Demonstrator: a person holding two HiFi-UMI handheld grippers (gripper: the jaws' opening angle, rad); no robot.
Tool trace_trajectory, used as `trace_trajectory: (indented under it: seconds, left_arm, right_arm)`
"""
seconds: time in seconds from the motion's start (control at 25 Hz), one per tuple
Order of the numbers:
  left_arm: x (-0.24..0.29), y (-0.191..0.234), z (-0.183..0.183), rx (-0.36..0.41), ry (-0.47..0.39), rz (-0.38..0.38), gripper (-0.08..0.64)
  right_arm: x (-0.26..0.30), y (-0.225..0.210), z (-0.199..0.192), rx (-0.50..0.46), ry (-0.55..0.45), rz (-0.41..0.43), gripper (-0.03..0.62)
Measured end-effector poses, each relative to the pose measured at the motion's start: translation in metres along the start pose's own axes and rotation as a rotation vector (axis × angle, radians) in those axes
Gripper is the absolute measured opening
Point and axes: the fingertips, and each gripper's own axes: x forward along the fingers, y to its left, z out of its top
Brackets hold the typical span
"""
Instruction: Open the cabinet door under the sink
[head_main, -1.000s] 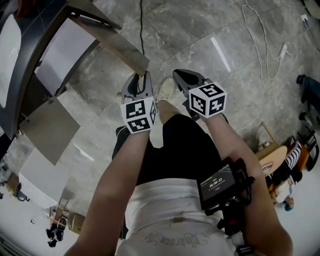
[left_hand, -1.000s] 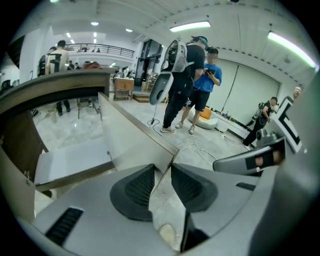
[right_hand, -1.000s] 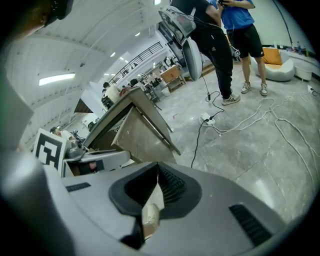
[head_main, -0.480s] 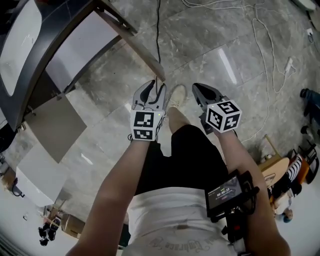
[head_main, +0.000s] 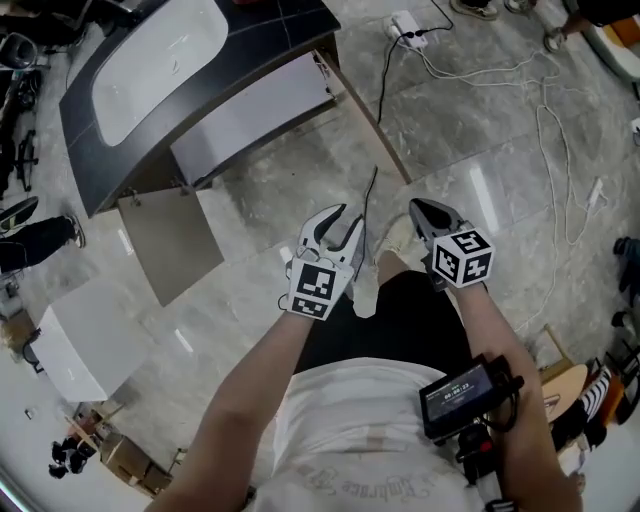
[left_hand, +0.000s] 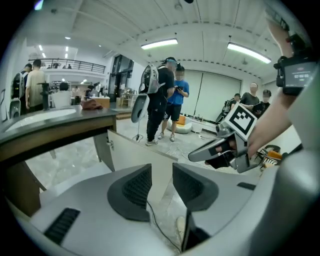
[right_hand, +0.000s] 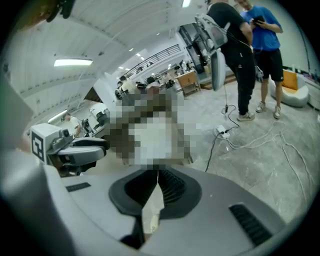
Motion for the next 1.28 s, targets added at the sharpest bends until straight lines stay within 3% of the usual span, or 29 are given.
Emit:
trace_trajectory:
  seconds: [0.24, 0.44, 0.6, 0.8, 1.08, 1.28]
  left_arm:
    - [-0.084, 0.04, 0.01, -0.01, -0.049, 0.096, 0.133]
    - [-0.16, 0.068, 0.01, -0.112, -0.098, 0.15, 0.08]
    - [-0.222, 0.078, 0.01, -0.171, -0.149, 0.211, 0.048]
    - [-0.28, 0.111, 0.025, -0.183, -0.208, 0.305, 0.021]
    - [-0.33, 0.121, 0.014, -0.217, -0.22, 0.375, 0.009]
    - [-0.34, 0.122, 0.019, -0.234, -0.254, 0.379, 0.009]
  right_arm:
    - [-0.005, 0.066, 0.04, -0.093, -0.036, 0.05, 0.014]
    - [-0.008, 0.126, 0.06, -0.138, -0.046, 0.085, 0.014]
    - [-0.01, 0.192, 0.07, -0.223, -0.035, 0.162, 0.014]
    - [-0.008, 0.265, 0.118, -0.331, -0.103, 0.263, 0.014]
    - [-0.028, 0.326, 0.127, -0.408, -0.135, 0.4, 0.014]
    - [-0.039, 0.345, 0.137, -0.463, -0.158, 0.463, 0.014]
